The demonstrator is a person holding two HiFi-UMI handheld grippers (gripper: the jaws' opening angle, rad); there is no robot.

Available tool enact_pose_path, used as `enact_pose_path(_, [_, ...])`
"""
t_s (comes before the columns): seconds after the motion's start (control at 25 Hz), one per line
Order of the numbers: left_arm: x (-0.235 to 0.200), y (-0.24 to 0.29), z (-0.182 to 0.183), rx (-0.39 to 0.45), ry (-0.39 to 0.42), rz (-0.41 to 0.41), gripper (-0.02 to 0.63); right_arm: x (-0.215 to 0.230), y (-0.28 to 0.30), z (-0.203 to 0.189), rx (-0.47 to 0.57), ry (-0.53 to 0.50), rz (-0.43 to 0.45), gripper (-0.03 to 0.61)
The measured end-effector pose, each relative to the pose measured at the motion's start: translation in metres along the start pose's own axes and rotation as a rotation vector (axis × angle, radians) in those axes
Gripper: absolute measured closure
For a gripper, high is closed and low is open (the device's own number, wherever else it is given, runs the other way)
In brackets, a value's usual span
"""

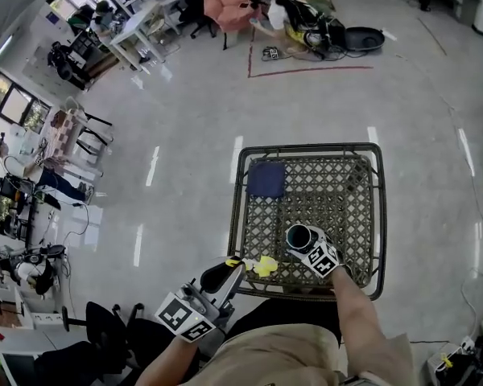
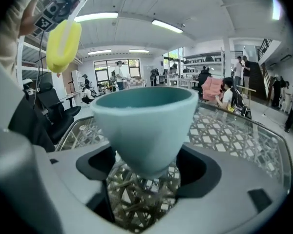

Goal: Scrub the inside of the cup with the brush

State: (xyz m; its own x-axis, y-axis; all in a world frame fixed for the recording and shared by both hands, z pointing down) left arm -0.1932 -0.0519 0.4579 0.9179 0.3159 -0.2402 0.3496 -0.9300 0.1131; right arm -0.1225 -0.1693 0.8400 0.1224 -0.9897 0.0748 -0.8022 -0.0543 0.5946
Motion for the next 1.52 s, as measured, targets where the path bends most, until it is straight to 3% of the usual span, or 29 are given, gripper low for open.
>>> enact_pose_path(0.16, [0.0,-0.003,0.013,0.041,0.007,-0.018,0.555,-0.011,-0.033,-0.02,-0.09,0.025,0.004,0.192])
enact_pose_path(0.32, [0.003,0.003,0.024,0.075,0.036,-0.036,0.554,-0.02,-0.082,-0.005,-0.052,0.103,-0.01,0.192])
enact_pose_path(0.44, [0.013,0.004,0.03,0.091,0.062,-0.051,0.555,-0.03,-0.128,0.027,0.019,0.149,-0.038,0.193])
enact_pose_path(0.6, [0.012,0.0,0.041,0.112,0.108,-0.065,0.554,-0.042,-0.177,0.098,0.106,0.031,-0.088,0.196])
enact_pose_path(0.64, [0.011,0.0,0.043,0.121,0.108,-0.066,0.554,-0.042,-0.188,0.115,0.135,-0.002,-0.105,0.208])
enact_pose_path(0.8, [0.007,0.008,0.046,0.16,0.077,-0.076,0.554,-0.033,-0.233,0.174,0.267,-0.056,-0.182,0.455])
enact_pose_path(0.88, [0.008,0.008,0.043,0.156,0.064,-0.076,0.554,-0.033,-0.251,0.198,0.336,-0.037,-0.191,0.528])
enact_pose_path(1.2, [0.013,0.011,0.066,0.188,0.093,-0.083,0.554,-0.034,-0.309,0.291,0.462,0.04,-0.159,0.56])
enact_pose_path(1.52, [0.014,0.01,0.072,0.195,0.1,-0.05,0.554,-0.046,-0.315,0.31,0.492,-0.026,-0.107,0.561])
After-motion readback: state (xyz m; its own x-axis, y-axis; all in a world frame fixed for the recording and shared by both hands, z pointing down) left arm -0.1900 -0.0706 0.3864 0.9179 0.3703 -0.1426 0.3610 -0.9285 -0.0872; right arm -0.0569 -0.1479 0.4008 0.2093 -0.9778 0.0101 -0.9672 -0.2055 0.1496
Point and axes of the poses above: the fingertips, and each gripper's own axes: y forward along the fingers, x to its right, z out of its top, the point moved 3 cm from there along -y, backward along the fingers, and after that the axes turned 1 degree about x, right-handed, at the moved point
